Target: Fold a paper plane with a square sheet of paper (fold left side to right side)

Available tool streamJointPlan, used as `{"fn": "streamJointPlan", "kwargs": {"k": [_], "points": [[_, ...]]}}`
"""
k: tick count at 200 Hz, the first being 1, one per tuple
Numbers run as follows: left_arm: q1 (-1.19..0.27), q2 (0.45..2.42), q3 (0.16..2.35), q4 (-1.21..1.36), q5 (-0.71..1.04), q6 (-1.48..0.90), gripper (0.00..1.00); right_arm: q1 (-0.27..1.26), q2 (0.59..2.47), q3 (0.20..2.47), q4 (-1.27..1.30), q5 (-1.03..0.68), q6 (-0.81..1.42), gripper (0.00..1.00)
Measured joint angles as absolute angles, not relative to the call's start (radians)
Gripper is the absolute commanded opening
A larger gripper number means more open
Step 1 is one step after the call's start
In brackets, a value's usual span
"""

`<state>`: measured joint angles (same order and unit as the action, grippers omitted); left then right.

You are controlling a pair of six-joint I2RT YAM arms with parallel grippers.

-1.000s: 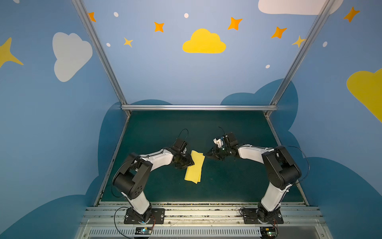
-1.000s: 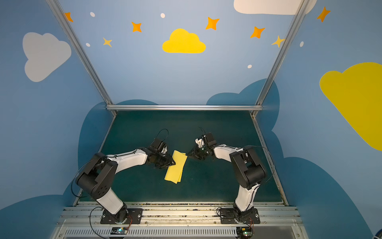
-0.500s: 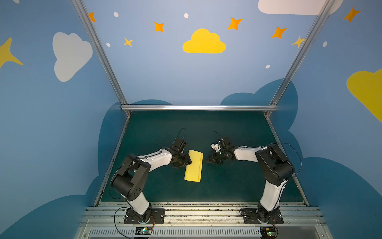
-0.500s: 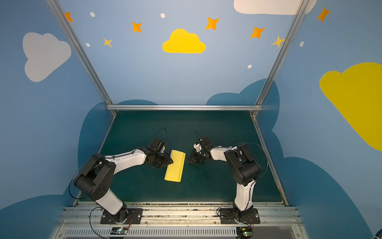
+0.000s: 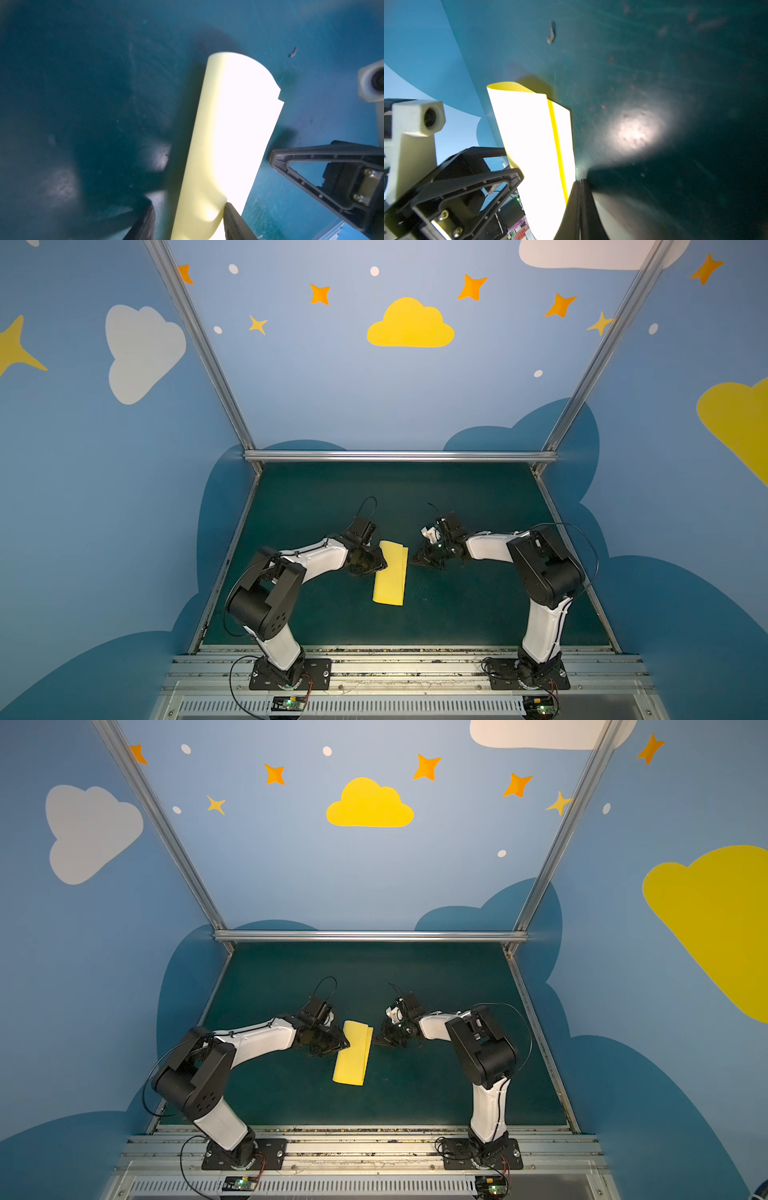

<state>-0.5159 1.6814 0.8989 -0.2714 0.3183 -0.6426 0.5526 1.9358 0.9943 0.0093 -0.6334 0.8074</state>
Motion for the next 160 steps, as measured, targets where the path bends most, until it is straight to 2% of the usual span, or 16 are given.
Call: {"fn": "streamJointPlan", "kwargs": {"k": [160], "points": [[-0.54,1.697,0.913,-0.268,0.331,-0.616,0.54,0.553,1.951,0.996,0.041,-0.651,0.816,0.0]]}}
